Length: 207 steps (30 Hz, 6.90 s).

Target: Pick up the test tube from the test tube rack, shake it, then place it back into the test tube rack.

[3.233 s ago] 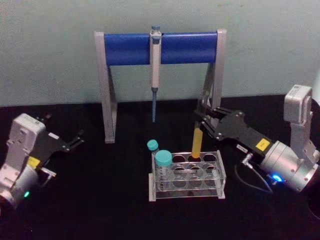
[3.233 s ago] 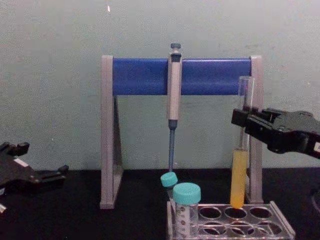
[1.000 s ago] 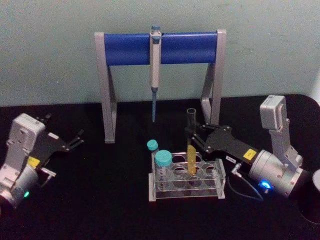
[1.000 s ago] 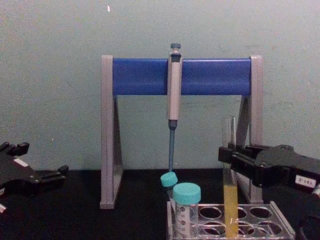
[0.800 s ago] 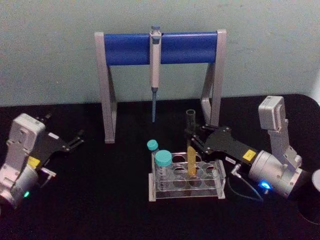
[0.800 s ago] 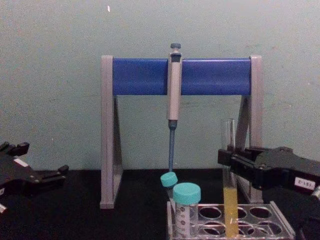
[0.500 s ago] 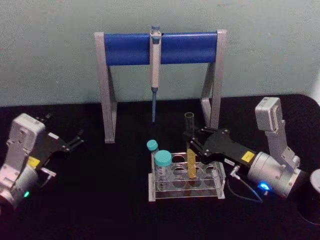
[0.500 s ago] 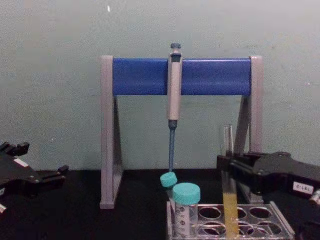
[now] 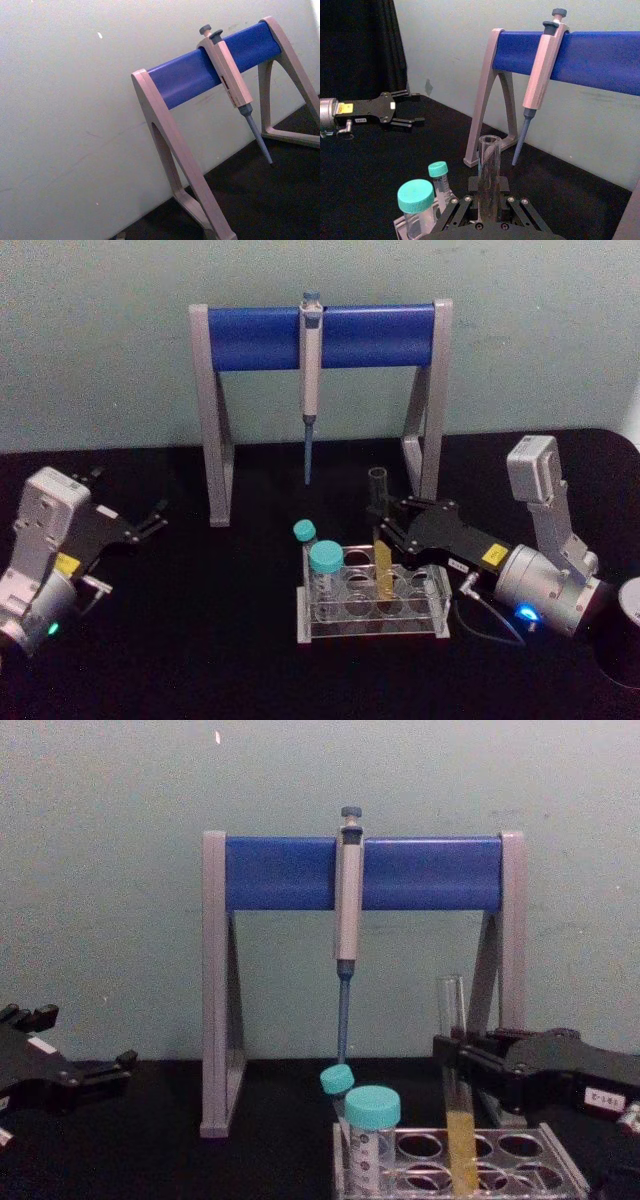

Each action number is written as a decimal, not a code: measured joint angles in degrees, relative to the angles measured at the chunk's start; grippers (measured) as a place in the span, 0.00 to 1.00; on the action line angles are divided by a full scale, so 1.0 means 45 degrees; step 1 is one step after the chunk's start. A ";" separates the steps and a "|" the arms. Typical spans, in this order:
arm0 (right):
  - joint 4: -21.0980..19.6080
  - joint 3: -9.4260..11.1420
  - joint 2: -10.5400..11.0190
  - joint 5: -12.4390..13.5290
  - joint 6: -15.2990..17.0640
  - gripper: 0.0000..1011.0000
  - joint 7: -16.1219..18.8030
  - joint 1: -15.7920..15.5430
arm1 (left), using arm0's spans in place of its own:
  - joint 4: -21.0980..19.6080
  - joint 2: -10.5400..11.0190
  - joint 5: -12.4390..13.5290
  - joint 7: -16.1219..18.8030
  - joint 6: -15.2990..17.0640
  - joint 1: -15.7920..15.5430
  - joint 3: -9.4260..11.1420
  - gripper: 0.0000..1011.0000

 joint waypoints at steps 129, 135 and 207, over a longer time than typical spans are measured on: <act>-0.0043 0.2333 -0.1143 -0.2342 0.1430 0.99 -0.4567 -0.1283 | 0.0000 0.0000 0.0000 0.0000 0.0000 0.0000 0.0000 0.99; -0.0050 0.2329 -0.1137 -0.2341 0.1424 0.99 -0.4567 -0.1287 | 0.0000 0.0000 0.0000 0.0000 0.0000 0.0000 0.0000 0.99; -0.0062 0.2330 -0.1132 -0.2341 0.1420 0.99 -0.4567 -0.1287 | 0.0000 0.0000 0.0000 0.0000 0.0000 0.0000 0.0000 0.99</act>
